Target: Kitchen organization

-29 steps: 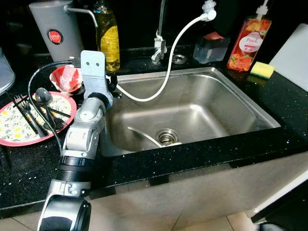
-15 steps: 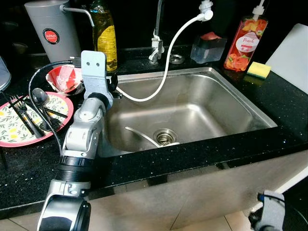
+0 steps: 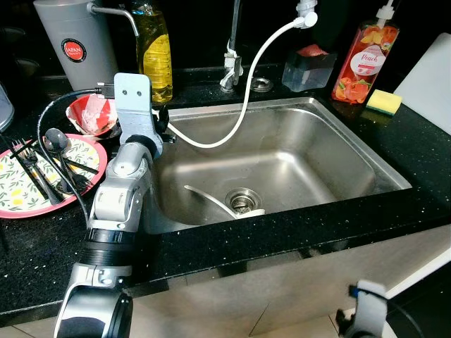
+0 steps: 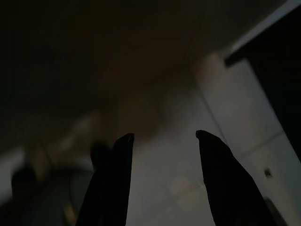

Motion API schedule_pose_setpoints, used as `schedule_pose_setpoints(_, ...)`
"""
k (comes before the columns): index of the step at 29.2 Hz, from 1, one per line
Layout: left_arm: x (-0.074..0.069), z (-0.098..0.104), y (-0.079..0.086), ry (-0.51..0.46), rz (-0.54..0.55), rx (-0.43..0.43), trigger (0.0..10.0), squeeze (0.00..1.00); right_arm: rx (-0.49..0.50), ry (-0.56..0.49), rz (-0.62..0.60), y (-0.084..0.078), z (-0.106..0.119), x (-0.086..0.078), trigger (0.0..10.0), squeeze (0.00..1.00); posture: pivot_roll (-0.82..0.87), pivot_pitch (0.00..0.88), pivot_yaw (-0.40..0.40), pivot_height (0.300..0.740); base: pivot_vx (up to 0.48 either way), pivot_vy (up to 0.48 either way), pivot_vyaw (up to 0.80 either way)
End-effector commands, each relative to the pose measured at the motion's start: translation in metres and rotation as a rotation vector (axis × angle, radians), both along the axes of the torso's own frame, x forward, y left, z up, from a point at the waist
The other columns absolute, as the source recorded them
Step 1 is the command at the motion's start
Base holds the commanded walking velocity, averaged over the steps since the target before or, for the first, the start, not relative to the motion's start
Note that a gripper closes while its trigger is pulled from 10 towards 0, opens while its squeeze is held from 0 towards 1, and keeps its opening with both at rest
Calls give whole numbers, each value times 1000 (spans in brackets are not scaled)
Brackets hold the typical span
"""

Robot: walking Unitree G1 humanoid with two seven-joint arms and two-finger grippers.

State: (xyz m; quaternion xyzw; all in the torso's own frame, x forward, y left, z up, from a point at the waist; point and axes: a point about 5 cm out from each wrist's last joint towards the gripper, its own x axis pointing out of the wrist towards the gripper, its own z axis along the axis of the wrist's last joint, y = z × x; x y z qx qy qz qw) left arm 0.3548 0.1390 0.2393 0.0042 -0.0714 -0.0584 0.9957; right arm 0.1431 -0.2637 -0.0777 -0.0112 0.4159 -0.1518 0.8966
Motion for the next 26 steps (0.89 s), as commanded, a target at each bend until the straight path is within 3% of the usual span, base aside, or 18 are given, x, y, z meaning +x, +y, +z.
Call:
schedule_pose_setpoints(1,-1,-4,0,13,2,13,10000,0,3,101,83,10,-10,-14,10000,0,39,0,-23,740,0,0,0)
schedule_pose_setpoints(5,2,-4,1,20,5,17,10000,0,-8,161,162,20,-15,-18,10000,0,21,0,-15,740,0,0,0)
schedule_pose_setpoints(8,5,-6,7,39,25,33,10000,0,-37,144,228,27,-11,-1,10000,0,2,0,-2,740,0,0,0)
schedule_pose_setpoints(15,6,-10,10,63,55,41,10000,0,-37,91,219,27,-5,16,10000,0,11,0,-17,740,0,0,0)
schedule_pose_setpoints(20,7,-14,18,112,143,40,10000,0,-47,94,238,25,-3,19,10000,0,10,0,-29,740,0,0,0)
schedule_pose_setpoints(23,8,-16,23,183,203,-62,10000,0,-53,95,232,22,-3,19,10000,0,18,0,-36,740,0,0,0)
schedule_pose_setpoints(26,6,-11,27,169,223,-62,10000,0,-58,102,237,21,-3,18,10000,0,23,0,-38,740,0,0,0)
